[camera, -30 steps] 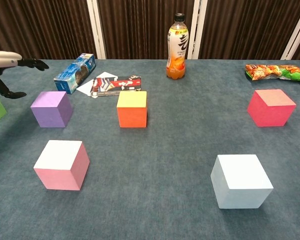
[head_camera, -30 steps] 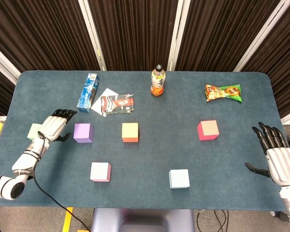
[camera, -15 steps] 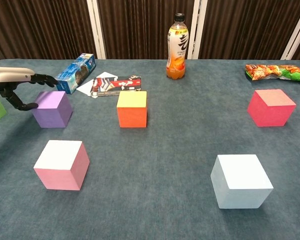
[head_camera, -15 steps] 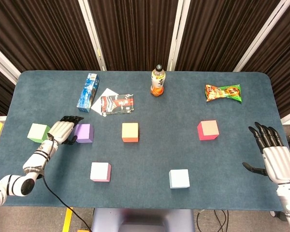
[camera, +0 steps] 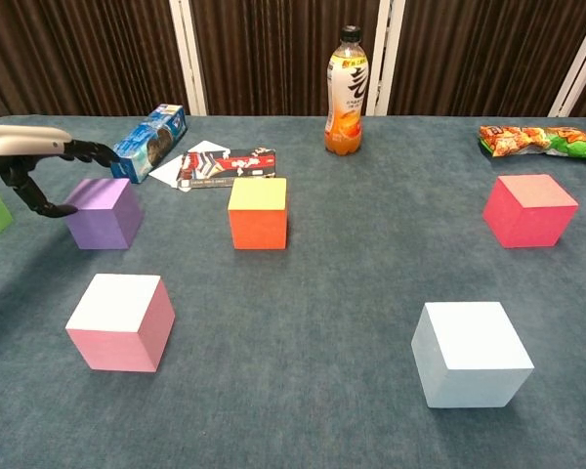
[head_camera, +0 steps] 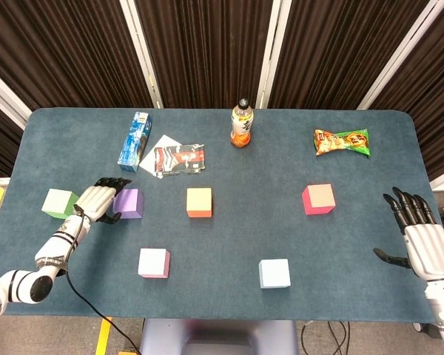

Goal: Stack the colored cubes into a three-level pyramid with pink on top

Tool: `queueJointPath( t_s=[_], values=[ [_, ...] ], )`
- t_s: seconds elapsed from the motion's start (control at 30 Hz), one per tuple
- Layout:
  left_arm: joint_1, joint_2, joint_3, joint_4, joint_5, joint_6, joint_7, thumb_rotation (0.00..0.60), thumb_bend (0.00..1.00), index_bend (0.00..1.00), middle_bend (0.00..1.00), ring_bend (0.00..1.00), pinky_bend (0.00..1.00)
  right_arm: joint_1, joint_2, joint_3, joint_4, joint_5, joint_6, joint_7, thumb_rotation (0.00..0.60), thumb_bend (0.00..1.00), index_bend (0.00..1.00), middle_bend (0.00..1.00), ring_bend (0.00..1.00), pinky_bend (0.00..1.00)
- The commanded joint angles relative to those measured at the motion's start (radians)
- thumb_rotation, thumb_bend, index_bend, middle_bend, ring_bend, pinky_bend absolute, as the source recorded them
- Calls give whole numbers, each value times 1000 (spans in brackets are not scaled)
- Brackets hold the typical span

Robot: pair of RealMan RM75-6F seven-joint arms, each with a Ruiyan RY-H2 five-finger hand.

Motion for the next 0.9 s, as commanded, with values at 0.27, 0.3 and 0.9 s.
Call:
queueJointPath(
  t_s=[0.27, 0.3, 0.9],
  values=[
    [-38, -56, 35, 50, -76, -11, 60, 600, 392, 0, 34, 16, 43, -2, -5, 0, 16, 10, 0, 15, 600, 129, 0, 31, 0, 46],
    [-41, -62, 35, 59, -79, -11, 63, 600, 391, 2, 38, 16, 43, -1, -6, 0, 17, 10, -2, 15, 600, 128, 0, 31, 0, 45],
    [-114, -167, -19, 124, 7, 37, 47, 600, 381, 294, 356, 278, 104, -4, 6, 1, -5, 17, 4, -9, 600, 129, 0, 31, 0, 45]
  ],
)
